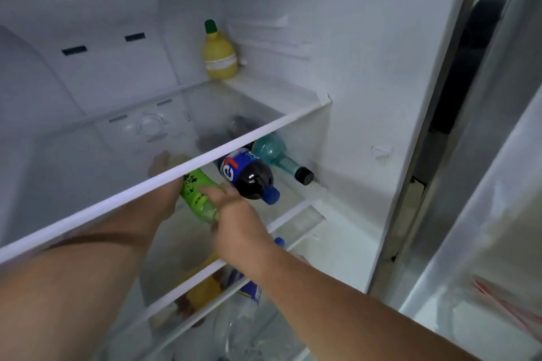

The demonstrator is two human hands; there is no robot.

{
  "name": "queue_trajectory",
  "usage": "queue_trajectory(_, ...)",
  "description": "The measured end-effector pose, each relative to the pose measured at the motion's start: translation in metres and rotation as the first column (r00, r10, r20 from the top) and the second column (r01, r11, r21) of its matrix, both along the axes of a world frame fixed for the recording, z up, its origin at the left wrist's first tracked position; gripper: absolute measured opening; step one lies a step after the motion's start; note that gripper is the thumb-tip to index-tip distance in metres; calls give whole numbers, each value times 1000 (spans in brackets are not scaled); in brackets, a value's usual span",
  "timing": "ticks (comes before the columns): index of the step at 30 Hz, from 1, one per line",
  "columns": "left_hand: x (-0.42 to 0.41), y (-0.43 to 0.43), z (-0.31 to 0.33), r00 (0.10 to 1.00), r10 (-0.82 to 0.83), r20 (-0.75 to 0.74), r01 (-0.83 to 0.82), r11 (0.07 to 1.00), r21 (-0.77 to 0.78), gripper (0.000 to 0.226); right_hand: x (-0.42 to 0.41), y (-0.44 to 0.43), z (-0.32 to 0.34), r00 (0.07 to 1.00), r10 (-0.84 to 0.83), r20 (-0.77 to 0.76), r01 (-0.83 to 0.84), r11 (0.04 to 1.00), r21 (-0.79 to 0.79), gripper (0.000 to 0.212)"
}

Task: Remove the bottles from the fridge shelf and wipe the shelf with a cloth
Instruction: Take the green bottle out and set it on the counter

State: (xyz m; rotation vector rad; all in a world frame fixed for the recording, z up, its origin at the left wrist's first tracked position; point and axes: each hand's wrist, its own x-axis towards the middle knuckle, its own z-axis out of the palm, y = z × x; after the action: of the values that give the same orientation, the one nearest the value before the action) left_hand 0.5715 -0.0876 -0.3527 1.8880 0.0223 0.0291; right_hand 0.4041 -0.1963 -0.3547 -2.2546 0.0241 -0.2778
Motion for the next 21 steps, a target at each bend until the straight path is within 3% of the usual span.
queue_trajectory(3,-28,-4,10,999,42,8,-42,999,-4,28,-39,-4,-2,999,34,42,-40,991,125,70)
queue_trajectory(7,-102,-14,41,997,-12,-83,3,995,-100,16,-100,-15,9,994,-20,107,-10,961,276,60)
queue_trajectory(10,-169,-19,70,979,97,-177,-129,976,-178,16,-146,-27,35,980,-81,181,9,930,367,55)
queue_trajectory(15,-287,4,108,925,114,-363,-218,940,-262,60,-224,-22,107,910,-292,295,143,887,438,43)
queue_trajectory(18,-362,19,146,917,169,-361,-286,910,-299,32,-265,-6,163,894,-312,321,141,876,461,23)
queue_trajectory(21,-428,33,186,906,160,-392,-307,887,-346,21,-299,12,225,892,-294,344,93,863,497,12)
